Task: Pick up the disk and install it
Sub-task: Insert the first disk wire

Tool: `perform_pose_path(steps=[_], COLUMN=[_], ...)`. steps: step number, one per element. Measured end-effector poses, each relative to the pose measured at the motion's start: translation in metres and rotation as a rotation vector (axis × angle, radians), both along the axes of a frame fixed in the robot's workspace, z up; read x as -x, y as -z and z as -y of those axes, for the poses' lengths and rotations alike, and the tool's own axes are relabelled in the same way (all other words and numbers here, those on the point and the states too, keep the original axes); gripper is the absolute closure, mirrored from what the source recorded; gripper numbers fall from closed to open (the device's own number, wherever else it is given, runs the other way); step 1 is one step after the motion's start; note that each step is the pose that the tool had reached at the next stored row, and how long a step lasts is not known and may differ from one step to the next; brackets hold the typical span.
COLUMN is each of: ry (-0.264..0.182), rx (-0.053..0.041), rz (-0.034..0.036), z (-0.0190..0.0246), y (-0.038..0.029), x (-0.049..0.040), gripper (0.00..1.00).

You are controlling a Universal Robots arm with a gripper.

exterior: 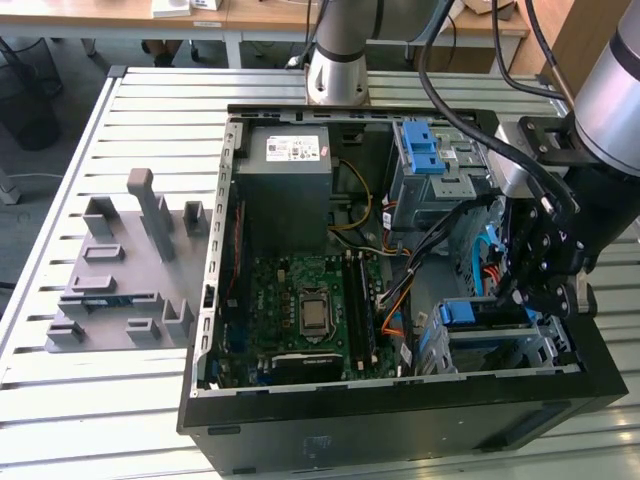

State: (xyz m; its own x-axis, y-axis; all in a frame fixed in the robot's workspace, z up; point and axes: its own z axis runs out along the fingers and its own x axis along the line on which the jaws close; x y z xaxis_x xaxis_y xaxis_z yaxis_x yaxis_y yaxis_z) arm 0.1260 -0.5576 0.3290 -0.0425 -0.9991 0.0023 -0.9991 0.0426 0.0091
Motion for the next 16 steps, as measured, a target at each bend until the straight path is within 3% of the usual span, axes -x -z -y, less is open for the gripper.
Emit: perform_pose_path(steps=[8,9,16], ry=[0.0,0.0,0.0], rx=[-0.0012,-0.0008,-0.0009], rz=[-0.0004,-0.0004,-0.0004], z=[-0.0001,0.0,0.0], y=[0.0006,0.0003,-0.0074], x=[0.0,0.0,0.0], gripper=[0.83,0.76,0.76])
